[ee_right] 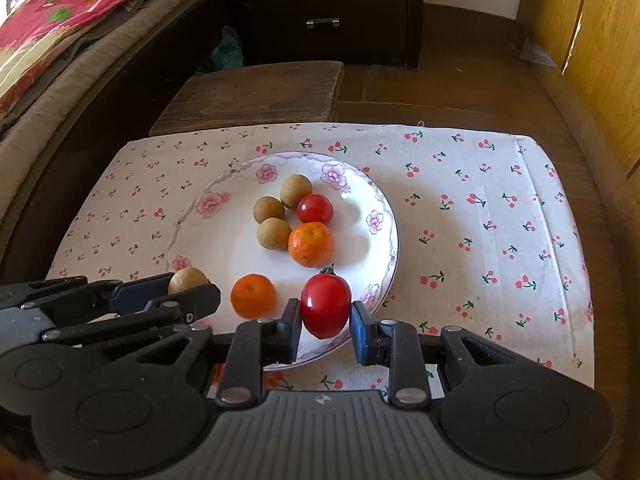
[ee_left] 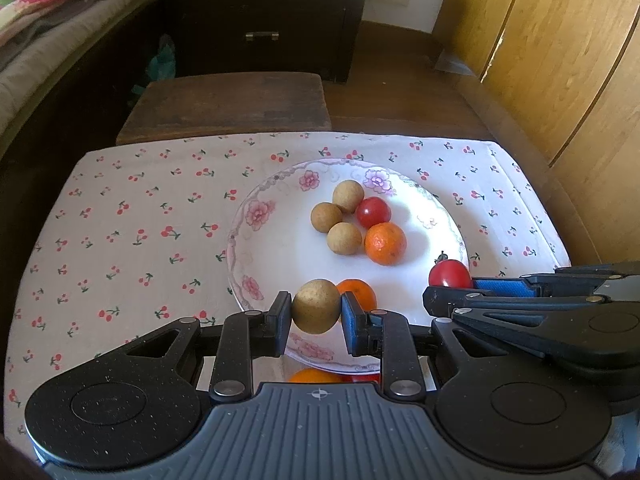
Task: Organize fruits
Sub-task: 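Carry the kiwi and tomato over the white bowl with both tools, then open the left tool to drop the kiwi while the right tool releases the tomato into the bowl, then withdraw both tools from the bowl toward the last mandarin and tomato, then close the left tool on the mandarin while the right tool grasps the last red tomato, then carry the mandarin and tomato over the white bowl with both tools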
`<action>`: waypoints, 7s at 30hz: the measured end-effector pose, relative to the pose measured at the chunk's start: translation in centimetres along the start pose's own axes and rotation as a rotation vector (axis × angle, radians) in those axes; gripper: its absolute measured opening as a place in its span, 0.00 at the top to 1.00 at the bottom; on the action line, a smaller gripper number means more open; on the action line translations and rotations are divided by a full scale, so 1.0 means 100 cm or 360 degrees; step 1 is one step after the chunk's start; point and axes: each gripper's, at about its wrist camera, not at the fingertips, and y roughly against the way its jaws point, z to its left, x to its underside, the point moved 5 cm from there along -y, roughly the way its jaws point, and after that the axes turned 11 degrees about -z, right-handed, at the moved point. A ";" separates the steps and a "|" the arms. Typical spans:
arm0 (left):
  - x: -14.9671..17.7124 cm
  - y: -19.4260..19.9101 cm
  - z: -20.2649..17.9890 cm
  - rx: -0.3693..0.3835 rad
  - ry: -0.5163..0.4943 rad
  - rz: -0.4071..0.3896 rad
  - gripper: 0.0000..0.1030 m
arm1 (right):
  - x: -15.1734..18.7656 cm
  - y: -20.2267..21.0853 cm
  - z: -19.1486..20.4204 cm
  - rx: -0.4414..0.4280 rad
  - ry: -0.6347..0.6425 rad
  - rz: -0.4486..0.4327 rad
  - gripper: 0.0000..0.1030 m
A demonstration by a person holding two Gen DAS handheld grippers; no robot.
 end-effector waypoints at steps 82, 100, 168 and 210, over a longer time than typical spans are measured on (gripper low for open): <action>0.039 0.045 0.015 -0.0042 -0.0059 0.0015 0.59 | 0.038 0.037 0.033 0.0013 0.0085 -0.0035 0.70; 0.046 0.046 0.026 -0.0028 -0.0046 0.0059 0.56 | 0.048 0.028 0.039 -0.0067 0.0053 0.0040 0.70; 0.048 0.001 0.009 -0.0007 0.0116 0.0088 0.58 | 0.056 0.016 0.001 -0.0048 -0.0005 0.0080 0.68; 0.048 -0.005 0.013 0.0039 0.0178 0.0106 0.45 | 0.075 0.002 0.014 -0.0198 0.0043 0.0095 0.00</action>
